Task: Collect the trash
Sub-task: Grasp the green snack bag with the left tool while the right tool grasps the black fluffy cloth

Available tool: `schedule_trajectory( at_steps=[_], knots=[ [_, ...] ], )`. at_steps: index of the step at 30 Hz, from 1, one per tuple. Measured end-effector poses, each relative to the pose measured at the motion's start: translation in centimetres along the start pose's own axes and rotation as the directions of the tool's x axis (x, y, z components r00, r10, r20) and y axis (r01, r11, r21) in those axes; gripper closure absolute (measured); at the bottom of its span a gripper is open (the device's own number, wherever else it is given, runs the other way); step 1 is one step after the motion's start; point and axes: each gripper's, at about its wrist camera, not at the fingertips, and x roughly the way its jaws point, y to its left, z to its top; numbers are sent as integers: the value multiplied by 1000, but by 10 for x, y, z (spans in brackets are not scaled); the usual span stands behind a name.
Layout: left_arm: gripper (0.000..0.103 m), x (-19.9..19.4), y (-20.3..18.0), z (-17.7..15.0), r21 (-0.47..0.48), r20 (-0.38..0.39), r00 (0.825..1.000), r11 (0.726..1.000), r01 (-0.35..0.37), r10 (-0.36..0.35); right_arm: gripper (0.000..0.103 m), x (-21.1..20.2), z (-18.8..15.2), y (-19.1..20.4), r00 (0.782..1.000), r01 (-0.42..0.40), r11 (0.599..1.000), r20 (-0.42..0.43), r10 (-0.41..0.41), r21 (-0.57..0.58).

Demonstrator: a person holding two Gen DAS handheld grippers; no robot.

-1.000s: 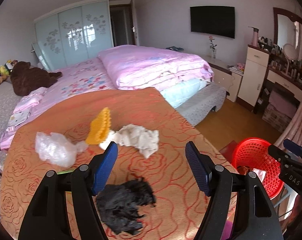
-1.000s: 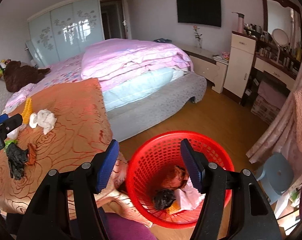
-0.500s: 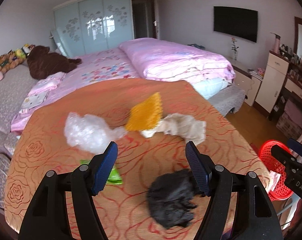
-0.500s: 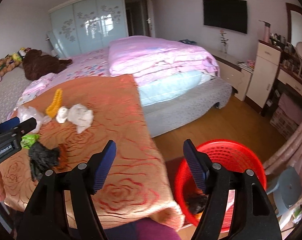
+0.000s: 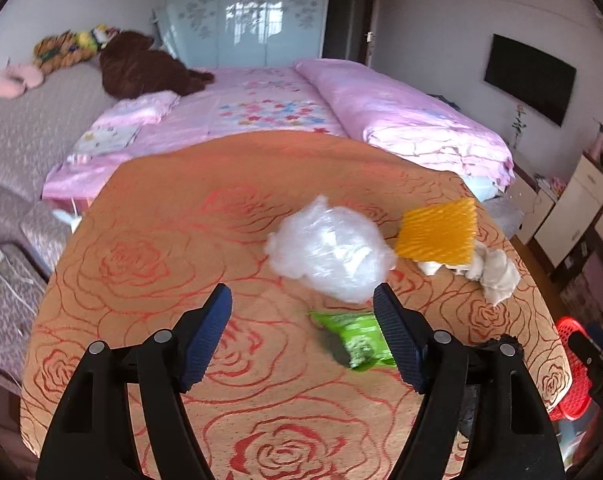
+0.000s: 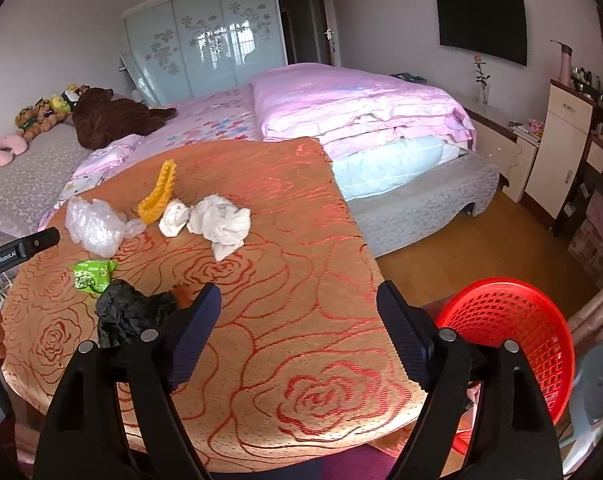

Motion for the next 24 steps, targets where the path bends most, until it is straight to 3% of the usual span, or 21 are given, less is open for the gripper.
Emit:
schedule_trajectory(
  at_steps=[7, 14, 19, 24],
  knots=[
    [32, 20, -29, -12, 71, -52, 997, 995, 68, -64, 23, 3, -3, 6, 1000, -18, 1000, -9, 18, 2],
    [33, 51, -40, -22, 94, -111, 993, 994, 54, -43, 23, 4, -5, 4, 1000, -24, 1000, -18, 24, 1],
    [55, 59, -37, -24, 80, -119, 992, 996, 48, -39, 16, 6, -9, 19, 997, -74, 996, -20, 73, -40],
    [63, 58, -34, -26, 79, -109, 993, 995, 59, -50, 14, 6, -9, 47, 990, -144, 985, -24, 142, -95]
  ],
)
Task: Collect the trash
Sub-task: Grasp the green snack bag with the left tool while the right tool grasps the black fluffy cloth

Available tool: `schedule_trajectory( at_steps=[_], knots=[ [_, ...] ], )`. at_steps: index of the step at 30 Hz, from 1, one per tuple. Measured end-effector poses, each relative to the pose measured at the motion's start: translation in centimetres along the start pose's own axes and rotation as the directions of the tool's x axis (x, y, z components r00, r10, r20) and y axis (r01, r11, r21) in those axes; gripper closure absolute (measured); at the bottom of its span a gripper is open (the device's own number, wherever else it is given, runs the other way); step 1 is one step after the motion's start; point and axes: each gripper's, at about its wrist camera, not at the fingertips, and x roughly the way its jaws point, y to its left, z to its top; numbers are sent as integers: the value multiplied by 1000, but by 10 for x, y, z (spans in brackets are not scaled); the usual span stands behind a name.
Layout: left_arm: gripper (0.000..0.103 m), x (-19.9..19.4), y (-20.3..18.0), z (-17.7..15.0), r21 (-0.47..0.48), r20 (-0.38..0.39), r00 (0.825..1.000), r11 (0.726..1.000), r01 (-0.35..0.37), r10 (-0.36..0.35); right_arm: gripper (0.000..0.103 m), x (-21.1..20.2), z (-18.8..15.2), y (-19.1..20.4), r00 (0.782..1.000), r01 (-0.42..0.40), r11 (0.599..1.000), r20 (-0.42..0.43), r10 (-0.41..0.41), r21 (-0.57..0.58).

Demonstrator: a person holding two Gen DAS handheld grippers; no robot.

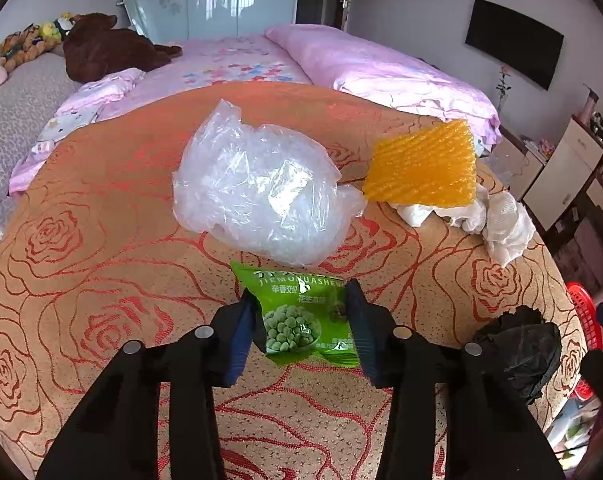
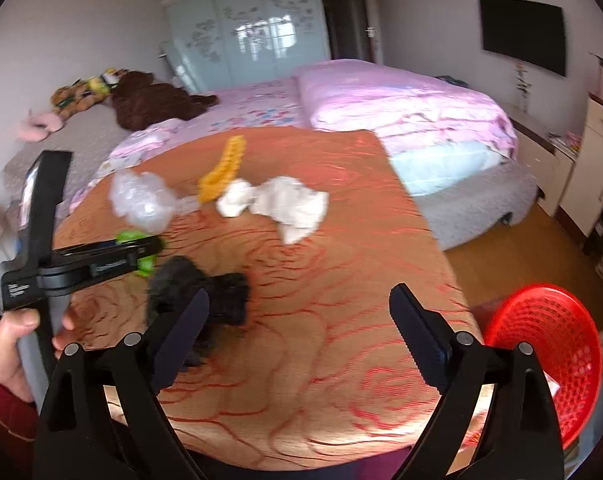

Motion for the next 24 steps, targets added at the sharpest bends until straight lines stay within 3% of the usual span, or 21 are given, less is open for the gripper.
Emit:
schedule_trajectory(
  at_steps=[6, 16, 24],
  knots=[
    [64, -11, 11, -6, -24, 23, 1000, 1000, -4, 5, 7, 4, 9, 37, 997, -71, 994, -2, 71, -83],
    [64, -39, 25, -10, -38, 77, 995, 997, -65, 68, 7, 35, 9, 73, 998, -48, 986, -54, 40, -161],
    [64, -44, 26, -13, -40, 81, 994, 997, -68, 71, 8, 50, 3, 83, 998, -4, 980, -61, -8, -197]
  ],
)
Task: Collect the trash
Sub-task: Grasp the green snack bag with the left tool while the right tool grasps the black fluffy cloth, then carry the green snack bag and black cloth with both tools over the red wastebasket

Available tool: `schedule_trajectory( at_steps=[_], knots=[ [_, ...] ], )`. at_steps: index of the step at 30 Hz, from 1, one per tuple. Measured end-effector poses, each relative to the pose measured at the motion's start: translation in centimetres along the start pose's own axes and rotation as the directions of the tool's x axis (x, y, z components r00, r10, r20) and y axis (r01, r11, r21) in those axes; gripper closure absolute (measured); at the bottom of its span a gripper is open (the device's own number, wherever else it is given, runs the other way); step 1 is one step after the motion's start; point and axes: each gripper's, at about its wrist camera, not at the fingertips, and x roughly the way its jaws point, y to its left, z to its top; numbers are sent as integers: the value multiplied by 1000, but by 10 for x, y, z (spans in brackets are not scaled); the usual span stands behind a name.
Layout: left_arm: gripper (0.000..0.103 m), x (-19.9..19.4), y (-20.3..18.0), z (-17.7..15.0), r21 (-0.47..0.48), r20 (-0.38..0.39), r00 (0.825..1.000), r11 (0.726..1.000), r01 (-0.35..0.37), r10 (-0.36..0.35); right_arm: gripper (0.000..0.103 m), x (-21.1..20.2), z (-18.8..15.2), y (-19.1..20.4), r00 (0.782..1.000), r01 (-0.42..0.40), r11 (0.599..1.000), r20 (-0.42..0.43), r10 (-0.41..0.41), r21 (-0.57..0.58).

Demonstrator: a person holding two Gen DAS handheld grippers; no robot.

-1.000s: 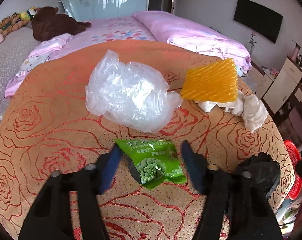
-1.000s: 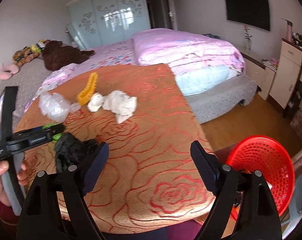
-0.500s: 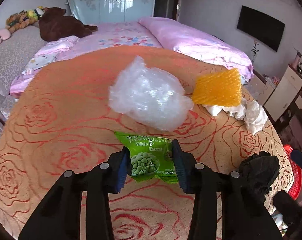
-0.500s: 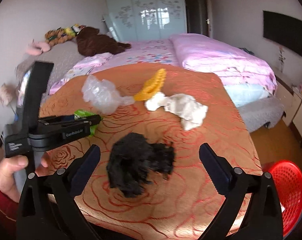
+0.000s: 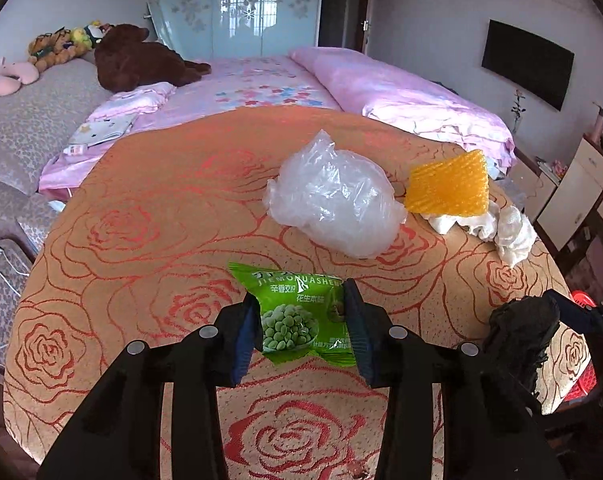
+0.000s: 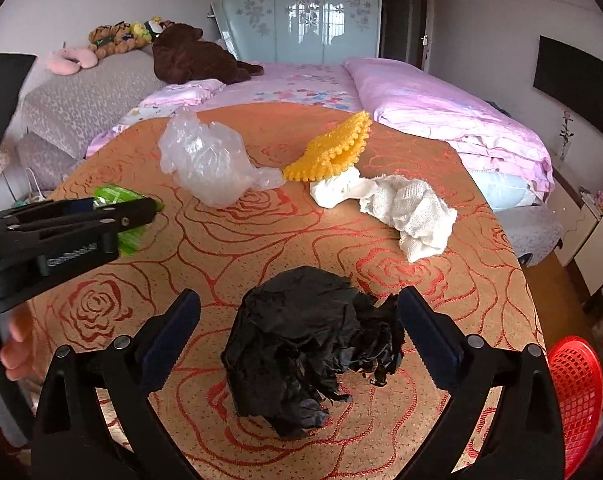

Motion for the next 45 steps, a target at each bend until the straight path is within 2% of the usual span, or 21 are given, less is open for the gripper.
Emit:
schedule_trajectory(
  at_steps=[4, 8, 10, 23, 31, 45],
  knots=[
    [64, -1, 2, -1, 7, 3, 1000, 1000, -4, 4, 31, 7, -3, -4, 999, -18, 1000, -31, 18, 20],
    [64, -2, 0, 0, 14, 10, 1000, 1000, -3, 3, 49, 5, -4, -10, 999, -14, 1000, -29, 14, 23],
    [64, -3, -3, 0, 20, 14, 1000, 1000, -1, 1, 54, 3, -3, -11, 1000, -13, 1000, -24, 13, 24],
    [64, -15, -27, 0, 67, 42, 999, 997, 29, -32, 58, -21, 2, -39, 999, 4, 996, 35, -8, 88],
    [64, -20, -58, 1, 116, 51, 996, 991, 64, -70, 58, -40, -3, -75, 996, 59, 985, 59, -69, 162],
    [64, -24, -108, 6, 195, 56, 990, 974, 116, -129, 57, -73, -13, -141, 979, 144, 942, 97, -181, 302]
  ],
)
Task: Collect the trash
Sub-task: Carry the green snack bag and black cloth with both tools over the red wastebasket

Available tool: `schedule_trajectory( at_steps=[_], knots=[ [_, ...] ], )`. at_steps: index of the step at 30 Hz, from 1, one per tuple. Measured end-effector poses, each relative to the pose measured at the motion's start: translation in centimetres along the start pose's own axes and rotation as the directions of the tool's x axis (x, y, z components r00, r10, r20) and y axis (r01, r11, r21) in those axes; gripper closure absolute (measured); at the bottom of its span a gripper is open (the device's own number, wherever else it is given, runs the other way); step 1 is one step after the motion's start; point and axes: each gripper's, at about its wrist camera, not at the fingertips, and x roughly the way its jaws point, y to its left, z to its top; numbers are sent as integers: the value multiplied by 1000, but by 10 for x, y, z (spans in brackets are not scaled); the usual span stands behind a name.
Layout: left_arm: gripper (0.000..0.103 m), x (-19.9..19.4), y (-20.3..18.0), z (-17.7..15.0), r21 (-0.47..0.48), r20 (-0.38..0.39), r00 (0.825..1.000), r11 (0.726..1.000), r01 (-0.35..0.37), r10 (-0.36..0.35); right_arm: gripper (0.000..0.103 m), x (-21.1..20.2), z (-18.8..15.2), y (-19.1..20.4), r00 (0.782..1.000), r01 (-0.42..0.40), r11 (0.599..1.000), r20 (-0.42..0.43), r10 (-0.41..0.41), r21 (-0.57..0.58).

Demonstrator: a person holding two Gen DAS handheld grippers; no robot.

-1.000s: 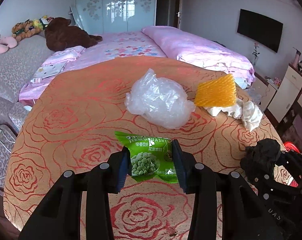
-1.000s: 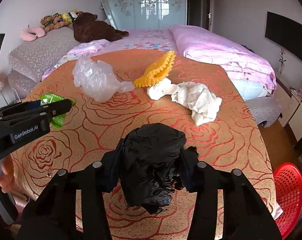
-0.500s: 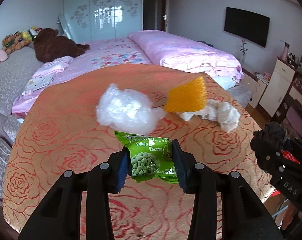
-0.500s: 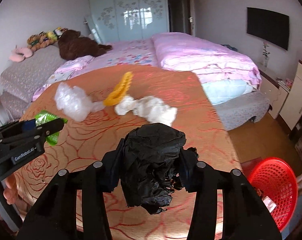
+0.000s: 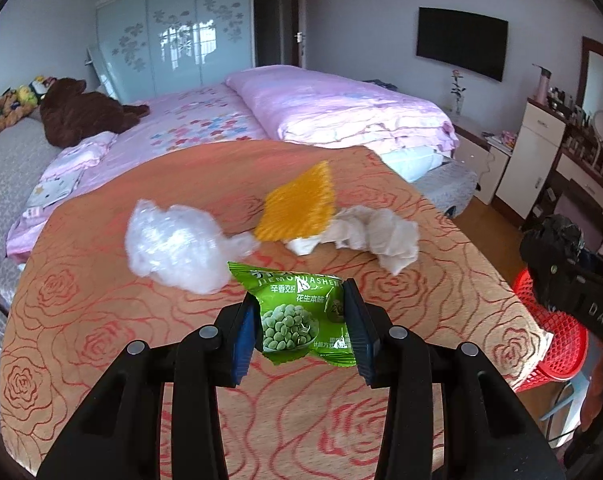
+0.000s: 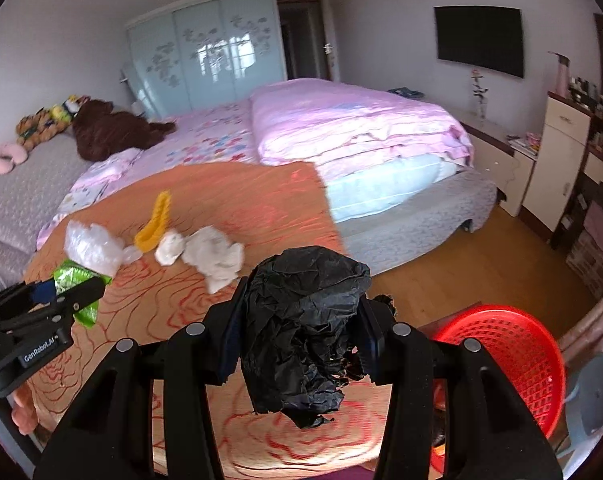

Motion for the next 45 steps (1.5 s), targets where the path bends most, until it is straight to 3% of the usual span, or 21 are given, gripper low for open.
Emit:
schedule_trajectory(
  at_steps=[22, 36, 45],
  knots=[
    [64, 6, -89, 16, 146, 1, 992, 981, 128, -129, 57, -34, -8, -94, 986, 167, 978, 9, -169, 123],
    [64, 20, -149, 17, 222, -49, 978, 952, 209, -203, 57, -46, -19, -137, 970, 240, 955, -1, -243, 172],
    [64, 26, -198, 15, 282, -82, 961, 919, 277, -264, 57, -51, -34, -174, 956, 291, 929, -33, -291, 227]
  ],
)
